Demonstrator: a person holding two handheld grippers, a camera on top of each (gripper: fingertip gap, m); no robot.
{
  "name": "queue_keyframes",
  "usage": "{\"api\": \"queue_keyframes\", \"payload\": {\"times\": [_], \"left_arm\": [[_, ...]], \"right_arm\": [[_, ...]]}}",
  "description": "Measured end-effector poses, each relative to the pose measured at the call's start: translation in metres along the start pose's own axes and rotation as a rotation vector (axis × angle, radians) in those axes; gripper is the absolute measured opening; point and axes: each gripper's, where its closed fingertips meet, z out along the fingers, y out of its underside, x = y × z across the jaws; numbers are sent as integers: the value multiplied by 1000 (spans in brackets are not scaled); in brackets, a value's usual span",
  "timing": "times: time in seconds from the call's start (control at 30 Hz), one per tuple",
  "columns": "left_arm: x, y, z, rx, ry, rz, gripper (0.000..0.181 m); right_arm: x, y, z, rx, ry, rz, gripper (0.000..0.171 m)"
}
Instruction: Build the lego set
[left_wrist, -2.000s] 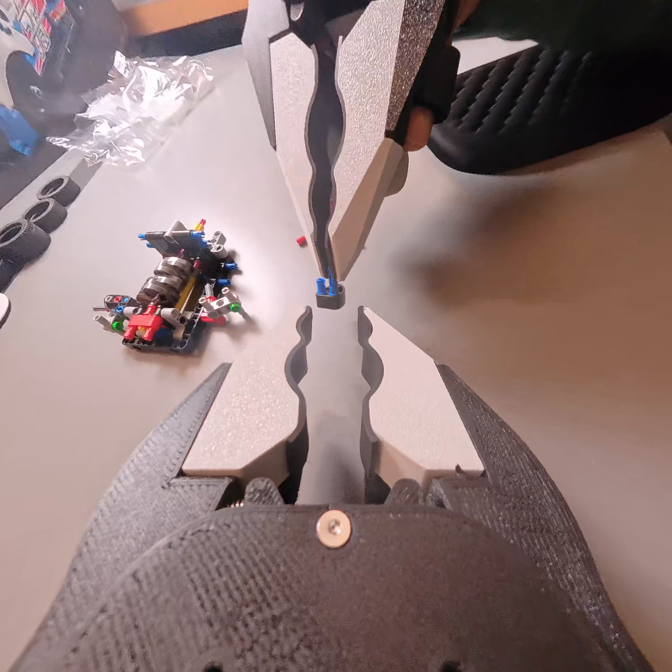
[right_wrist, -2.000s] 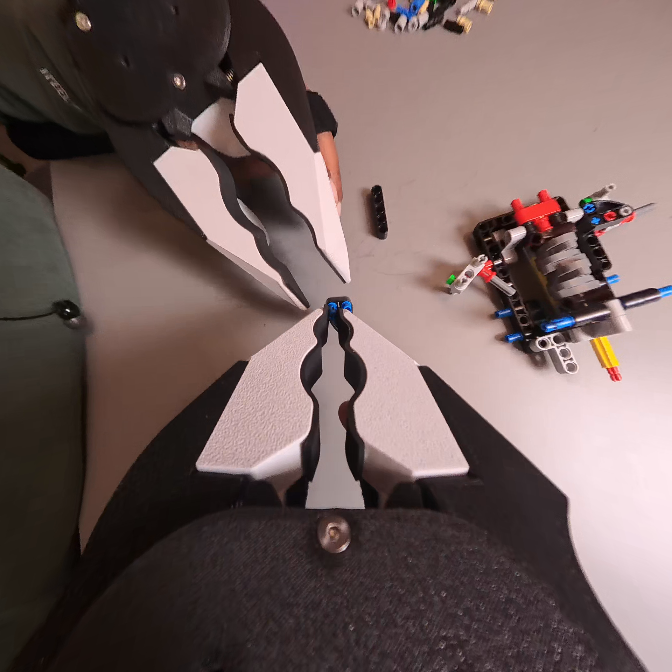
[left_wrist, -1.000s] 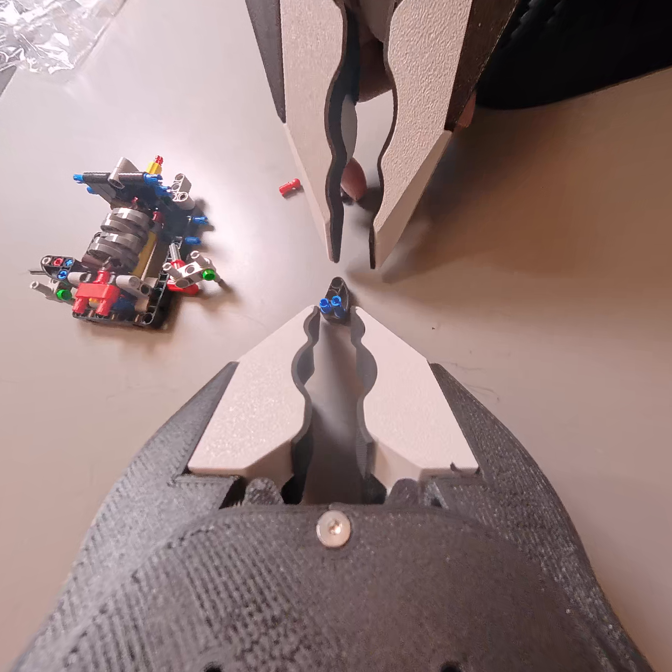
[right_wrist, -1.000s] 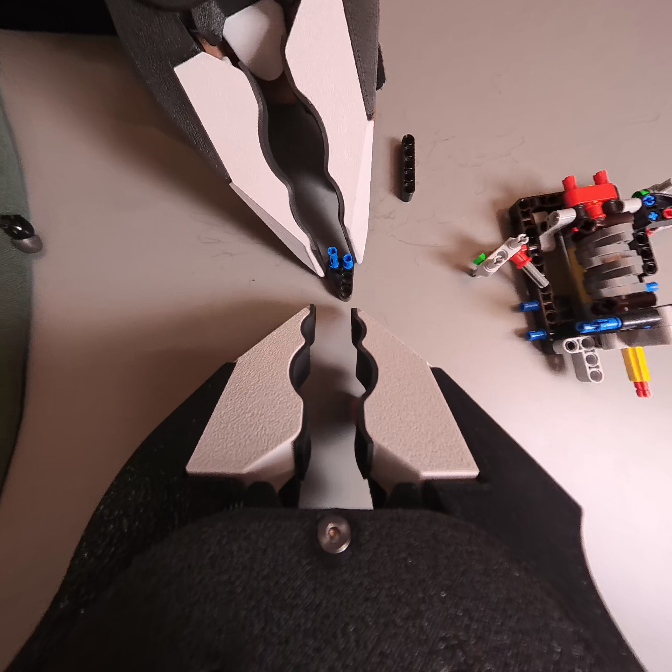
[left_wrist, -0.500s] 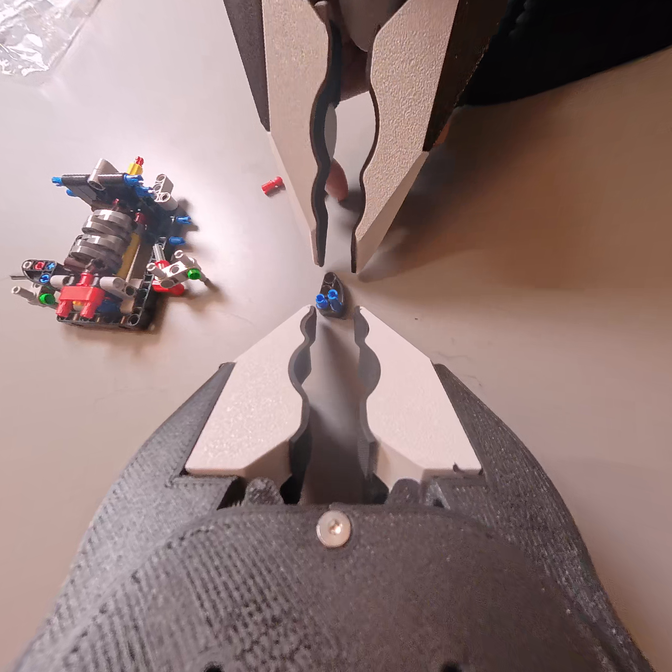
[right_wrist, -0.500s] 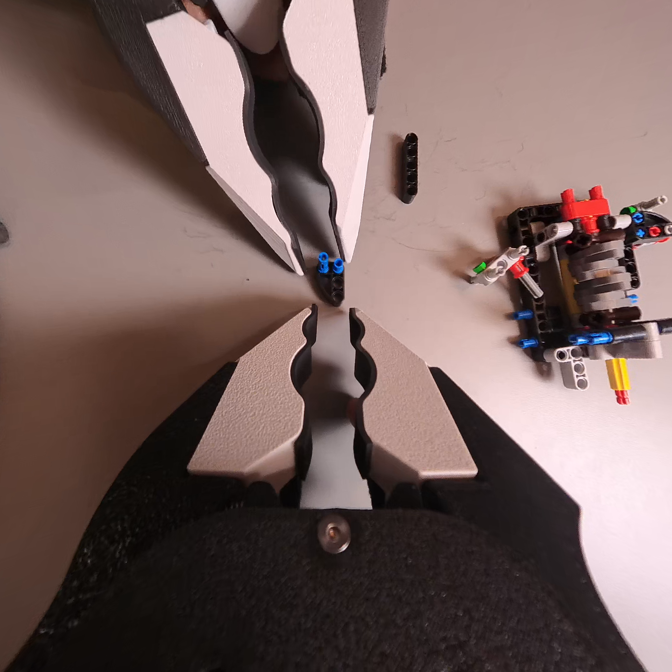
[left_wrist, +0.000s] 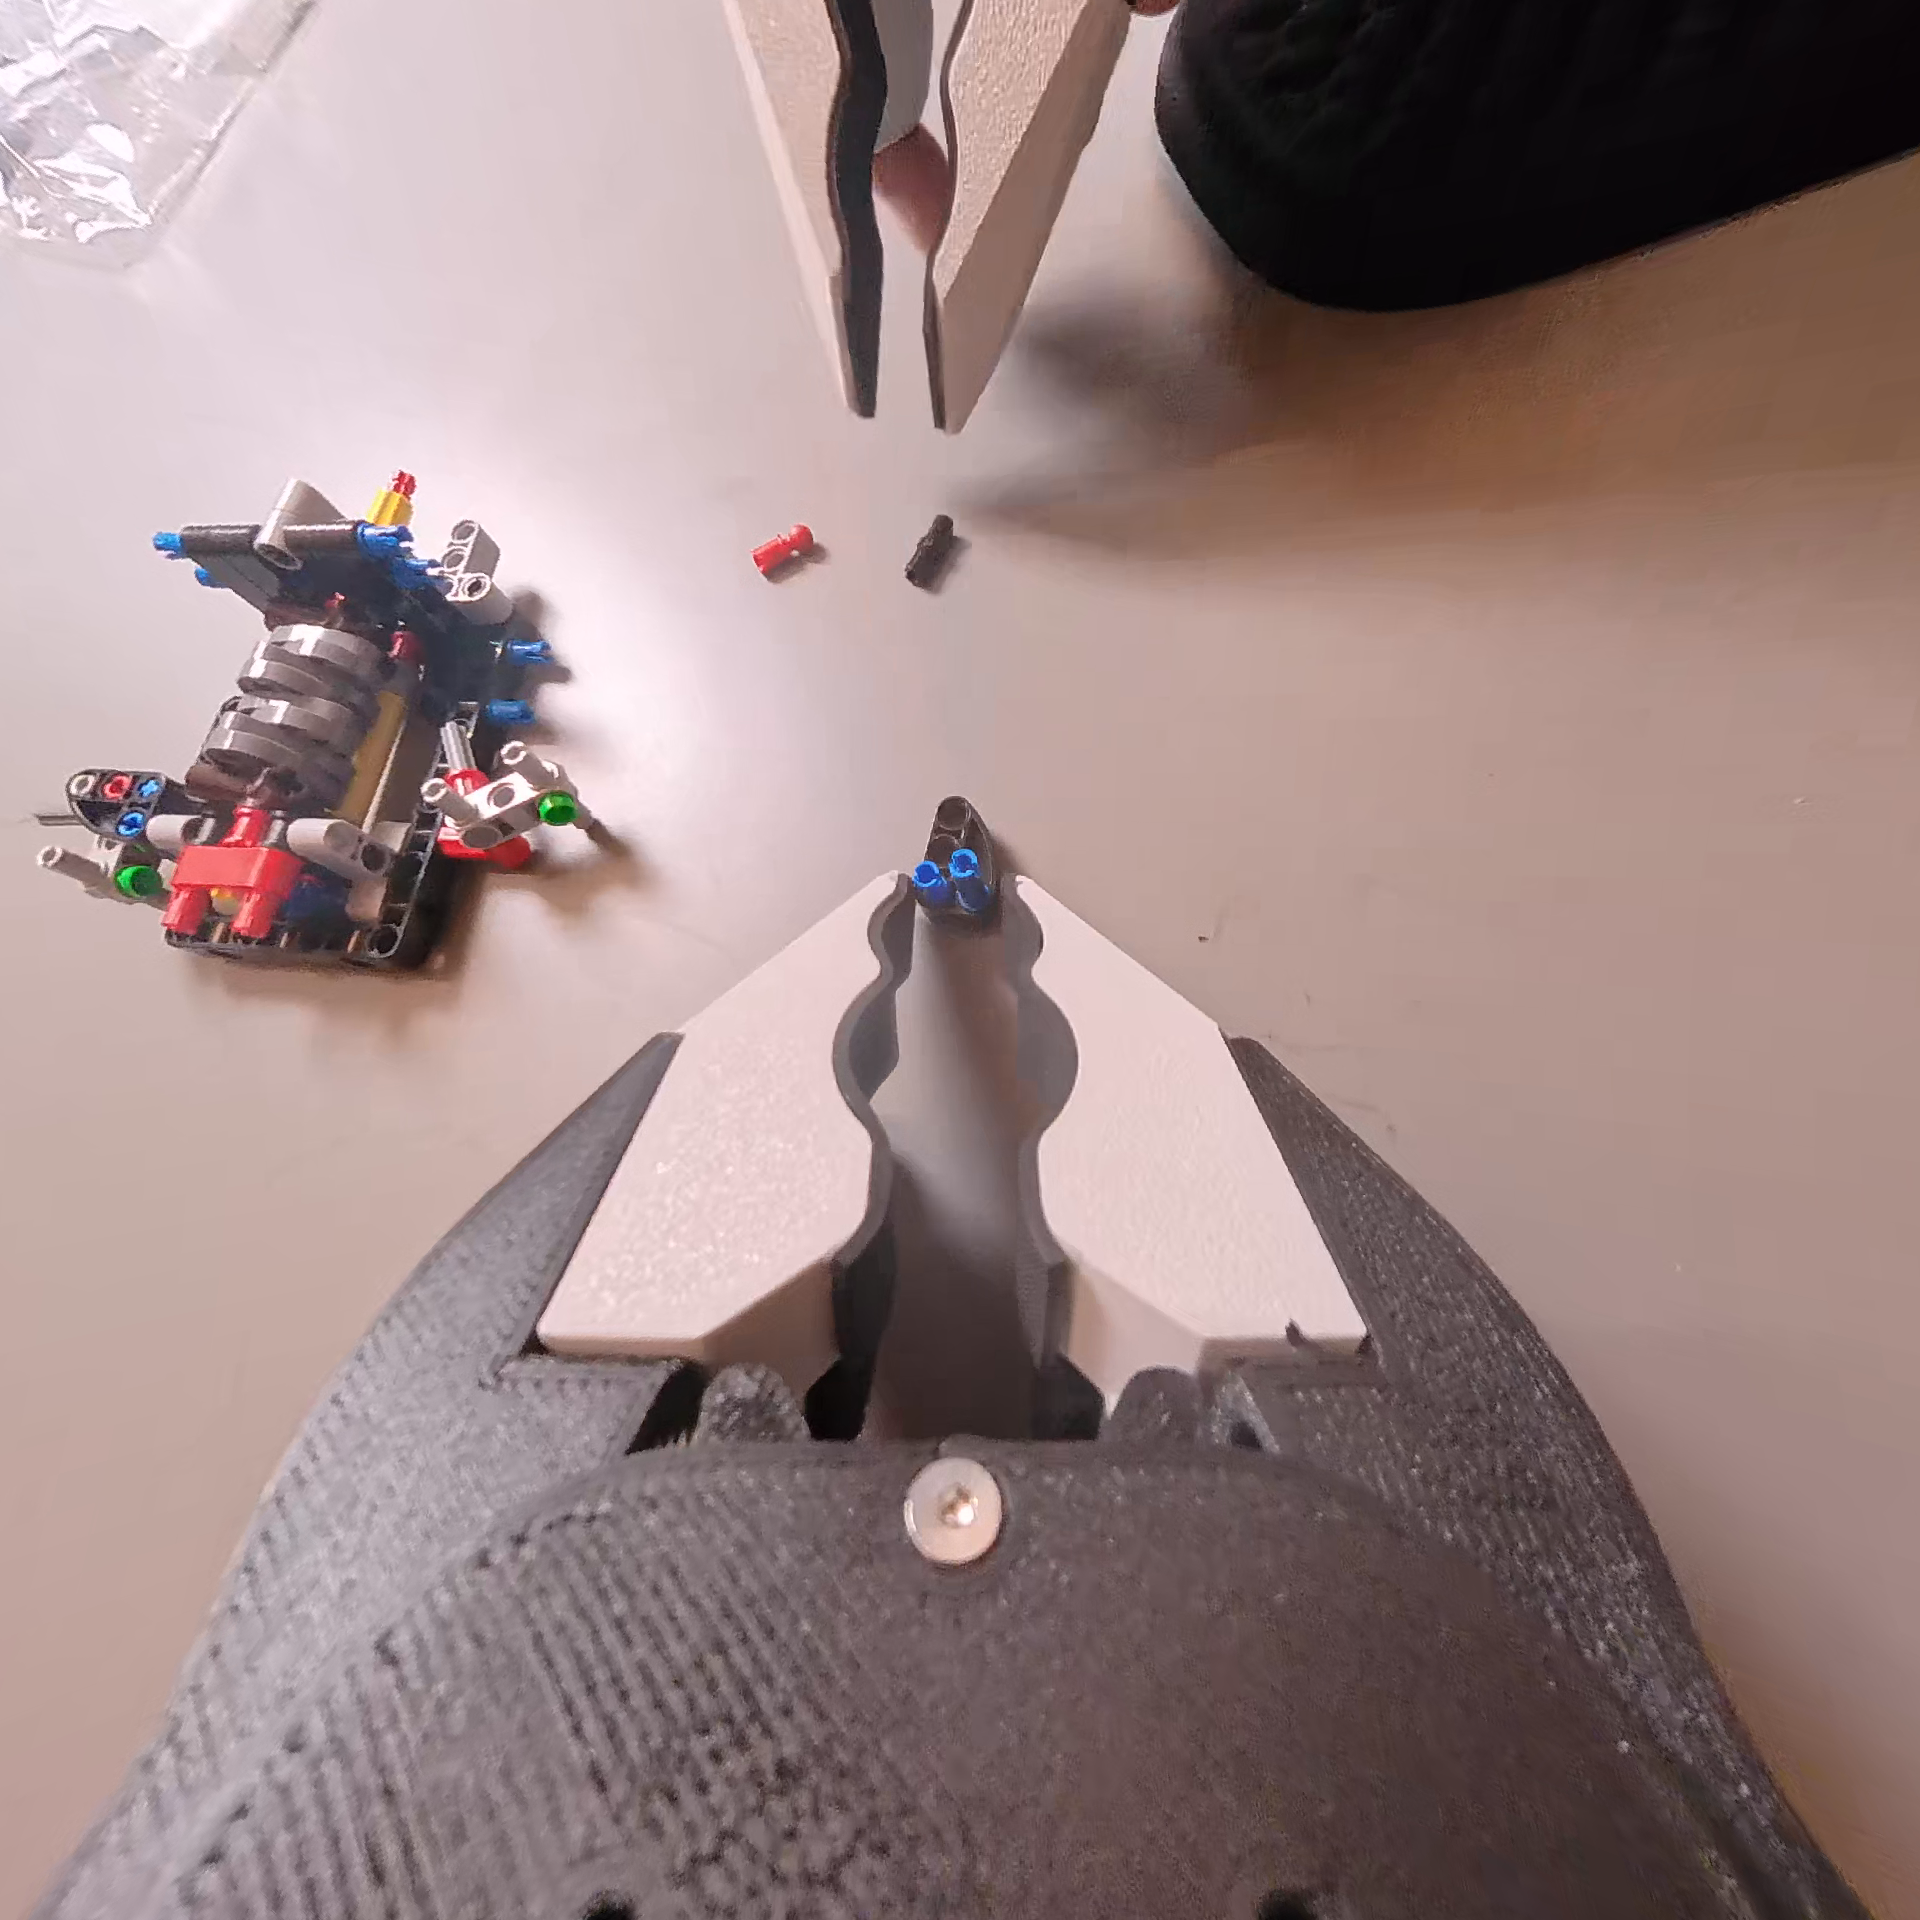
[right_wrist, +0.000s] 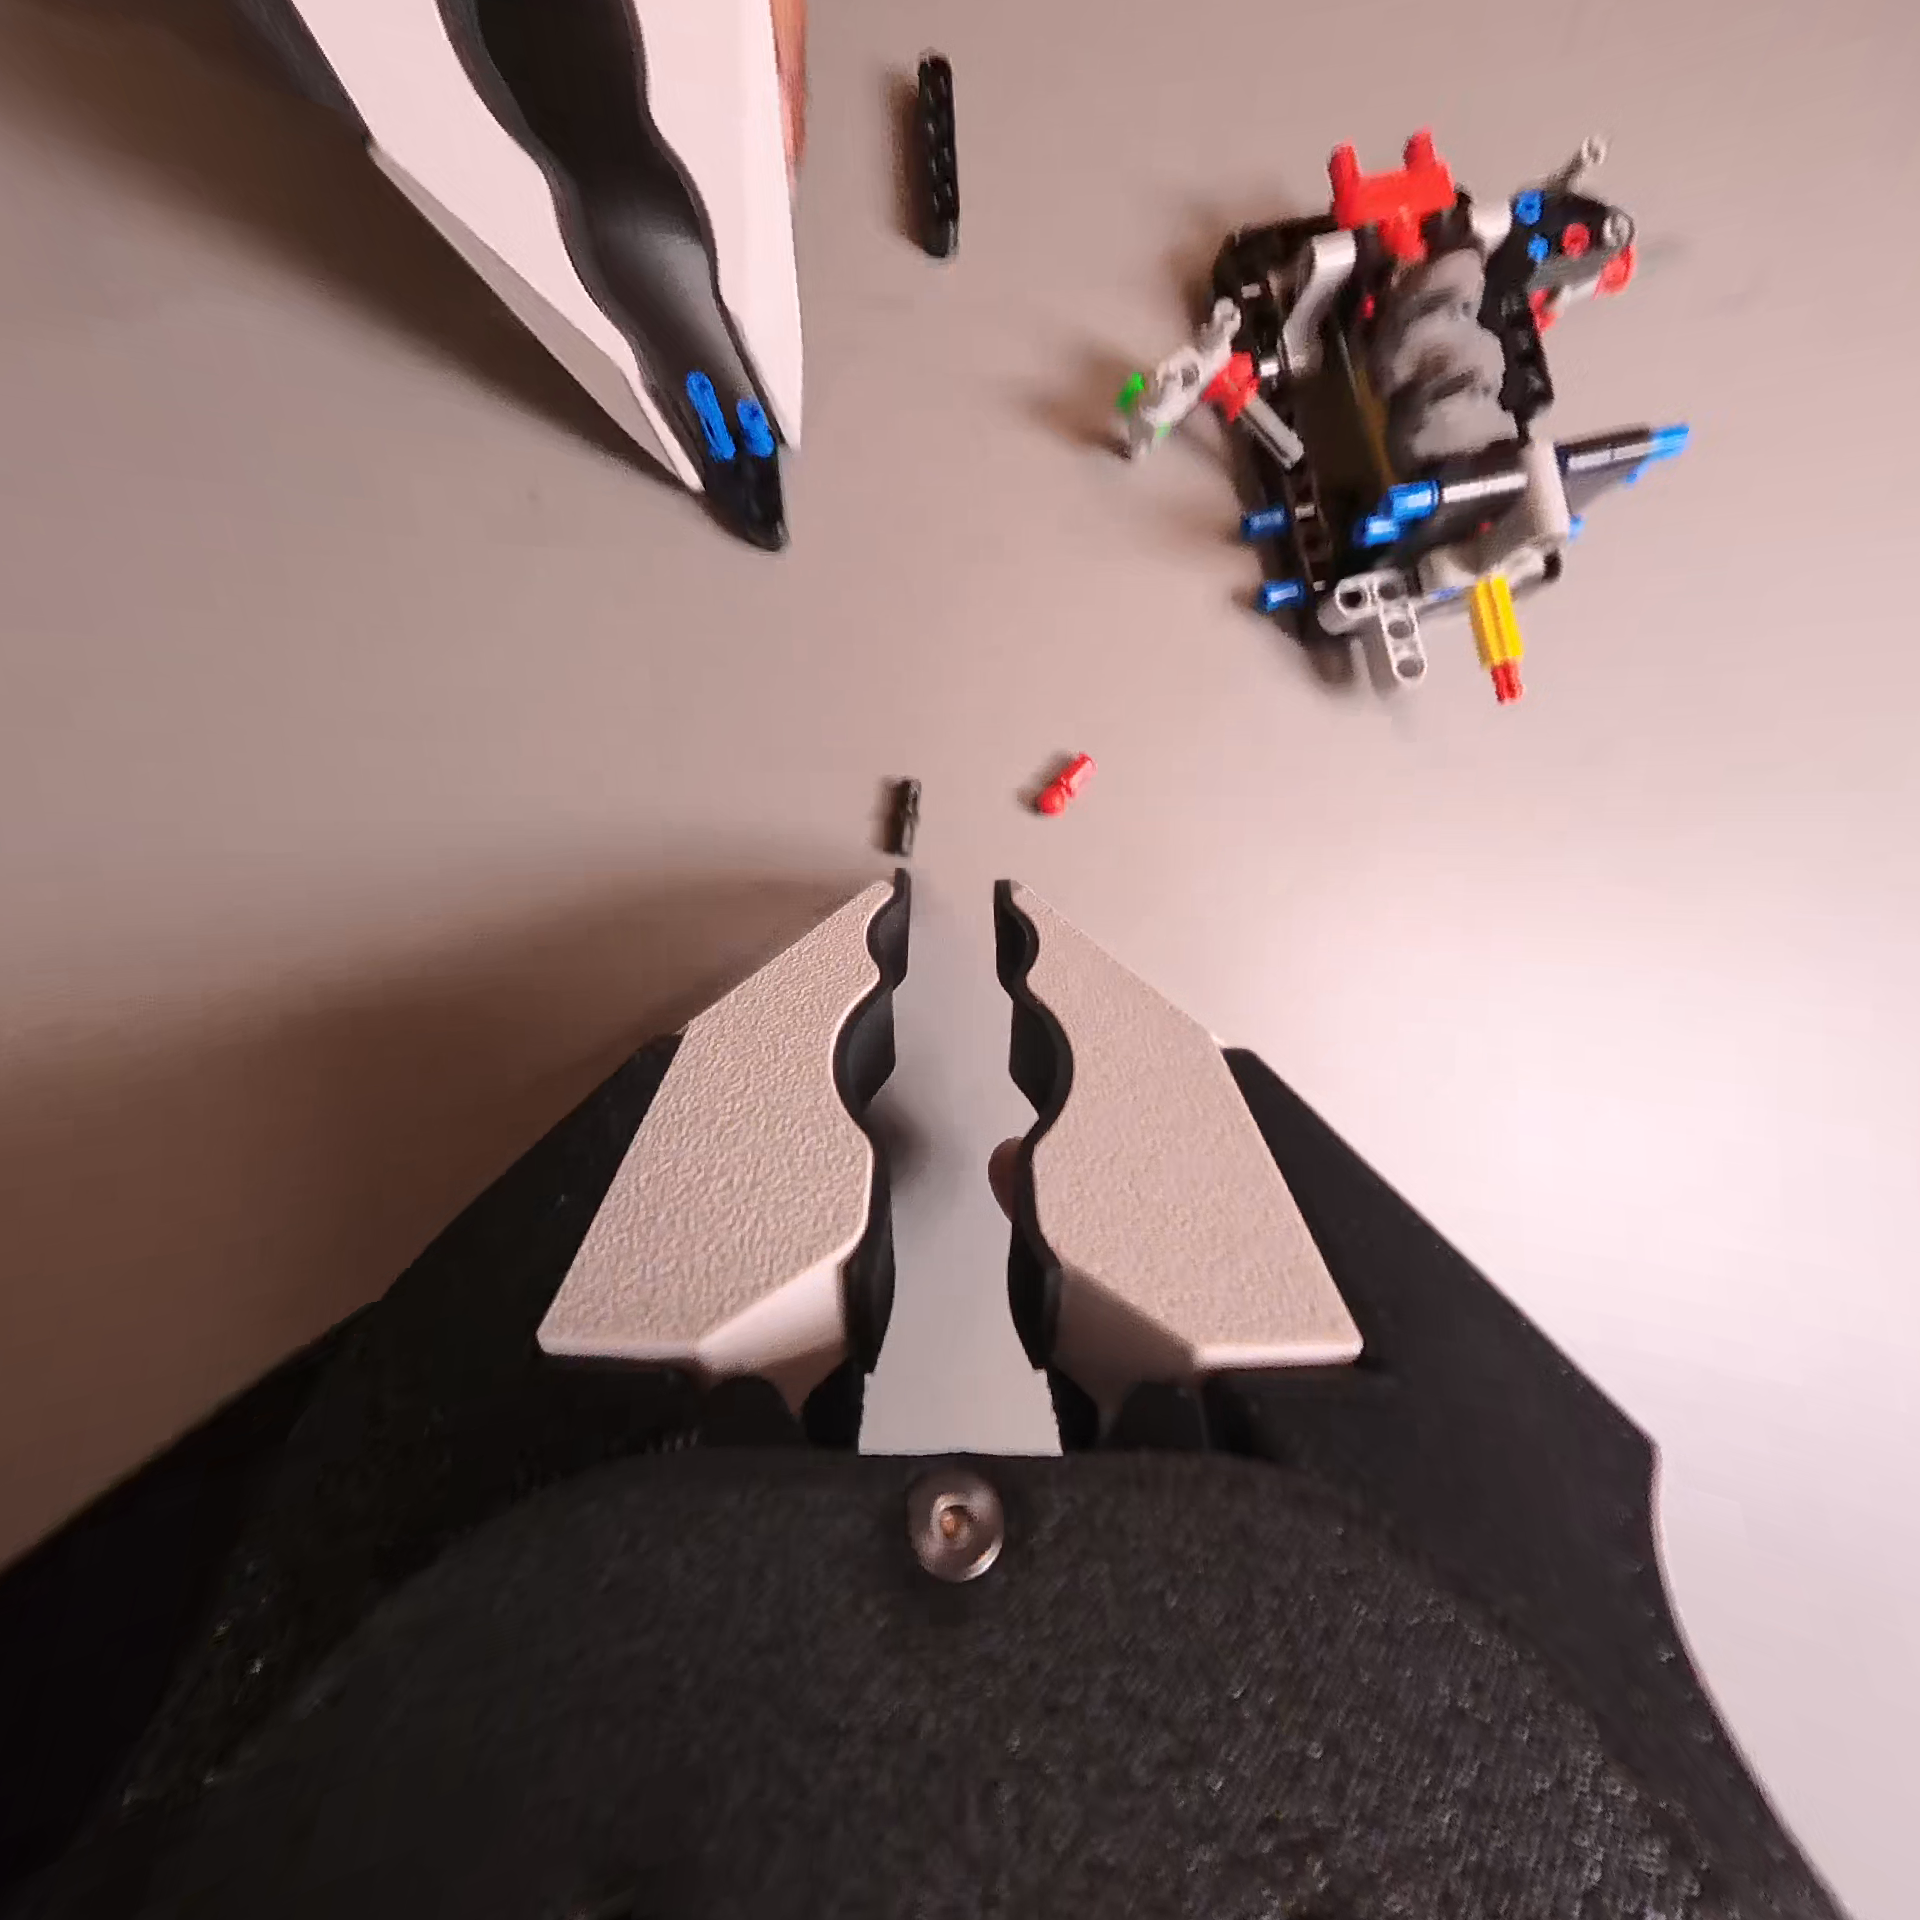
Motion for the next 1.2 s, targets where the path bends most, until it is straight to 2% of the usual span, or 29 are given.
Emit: {"api": "queue_keyframes", "payload": {"times": [0.17,0.53,0.63,0.8,1.03,1.2], "left_arm": [[0,0,0,-1,-4,2,14],[-6,3,-3,-5,-29,-7,14],[-6,3,-3,-4,-28,-9,14],[-5,3,-4,0,-14,-29,19],[-11,-17,-27,144,6,-55,24],[-6,-33,-39,254,64,-115,15]], "right_arm": [[21,0,8,30,65,71,11],[22,-8,26,-6,100,102,12],[23,-8,27,-9,114,94,5],[23,-10,28,-2,121,65,4],[-13,-57,11,267,-26,-37,3],[-38,-76,21,326,-70,-137,3]]}}
